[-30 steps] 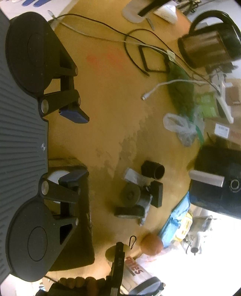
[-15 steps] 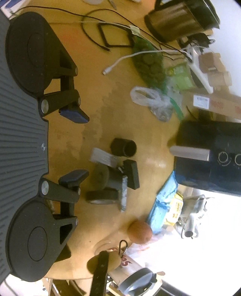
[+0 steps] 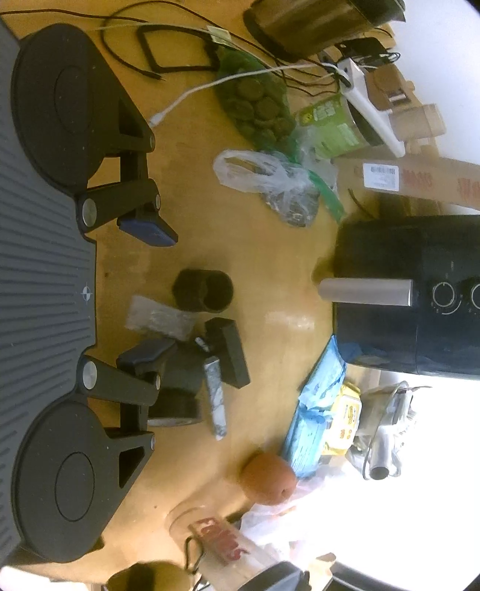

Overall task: Organize rigid objects
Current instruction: 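Grasp the small black cup with the left gripper while the right gripper holds the pouch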

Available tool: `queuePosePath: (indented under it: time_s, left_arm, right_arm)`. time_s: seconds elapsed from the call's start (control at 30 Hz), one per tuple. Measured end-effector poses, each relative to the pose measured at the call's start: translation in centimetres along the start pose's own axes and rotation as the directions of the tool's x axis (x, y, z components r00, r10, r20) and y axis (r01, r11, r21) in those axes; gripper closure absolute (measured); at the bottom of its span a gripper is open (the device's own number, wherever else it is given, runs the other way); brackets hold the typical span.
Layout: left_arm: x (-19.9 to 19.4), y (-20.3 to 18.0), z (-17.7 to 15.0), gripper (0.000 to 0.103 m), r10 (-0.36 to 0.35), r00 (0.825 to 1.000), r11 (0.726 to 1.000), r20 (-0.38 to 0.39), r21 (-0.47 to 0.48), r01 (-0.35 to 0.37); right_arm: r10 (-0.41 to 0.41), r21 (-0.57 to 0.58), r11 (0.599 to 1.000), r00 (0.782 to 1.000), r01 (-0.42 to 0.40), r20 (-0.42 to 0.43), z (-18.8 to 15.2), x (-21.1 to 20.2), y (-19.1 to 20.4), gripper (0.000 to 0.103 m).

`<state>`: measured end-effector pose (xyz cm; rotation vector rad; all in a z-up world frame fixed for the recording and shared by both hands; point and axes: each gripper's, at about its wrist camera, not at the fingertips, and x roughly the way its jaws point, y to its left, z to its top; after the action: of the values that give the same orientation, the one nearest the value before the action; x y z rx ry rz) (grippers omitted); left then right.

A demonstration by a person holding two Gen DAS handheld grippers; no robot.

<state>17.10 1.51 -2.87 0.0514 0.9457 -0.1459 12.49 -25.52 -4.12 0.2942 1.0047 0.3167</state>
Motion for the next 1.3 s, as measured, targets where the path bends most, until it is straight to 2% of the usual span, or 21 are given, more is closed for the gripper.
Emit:
queuePosePath:
  time_s: [0.3,0.57,0.6,0.67,0.7,0.83,1.03,1.2,1.3]
  left_arm:
    - [4.0,-0.2,1.7,0.049,0.011,1.0,1.0,-0.012,0.004,-0.011]
    - [6.5,-0.7,2.3,0.049,0.051,0.999,0.997,-0.011,0.053,-0.051]
    - [6.7,-0.6,2.3,0.051,0.053,0.999,0.997,-0.013,0.053,-0.052]
    - [7.1,-0.4,2.4,0.067,0.045,0.999,0.998,-0.03,0.045,-0.043]
    - [7.1,-0.3,2.5,0.066,0.039,0.998,0.998,-0.041,0.041,-0.038]
    - [6.0,-0.1,2.6,0.066,0.027,0.999,0.999,-0.043,0.02,-0.026]
    - [2.8,0.2,2.1,0.066,-0.028,0.999,1.0,-0.018,0.001,0.028]
    - [-0.2,0.2,1.4,0.066,-0.109,0.994,0.994,0.008,-0.001,0.109]
    - [-1.8,-0.2,1.0,0.066,-0.13,0.991,0.992,0.024,0.009,0.13]
  right_arm:
    - [-0.029,0.026,0.999,1.0,0.029,-0.009,-0.9,-0.9,-0.4,0.046]
    - [-0.059,0.062,0.996,0.998,0.059,-0.006,-1.6,-1.9,-1.5,0.046]
    - [-0.062,0.066,0.996,0.998,0.062,-0.005,-1.6,-2.0,-1.6,0.046]
    - [-0.071,0.075,0.995,0.998,0.071,-0.002,-1.7,-2.2,-1.9,0.046]
    - [-0.074,0.08,0.994,0.997,0.074,0.0,-1.7,-2.3,-2.1,0.046]
    - [-0.08,0.09,0.993,0.997,0.079,0.012,-1.9,-2.7,-2.4,0.046]
    - [-0.065,0.086,0.994,0.998,0.063,0.025,-1.9,-2.8,-2.4,0.046]
    - [-0.042,0.066,0.997,0.999,0.04,0.026,-1.6,-2.7,-2.1,0.046]
    - [-0.023,0.049,0.999,0.999,0.022,0.034,-1.1,-2.8,-1.7,0.046]
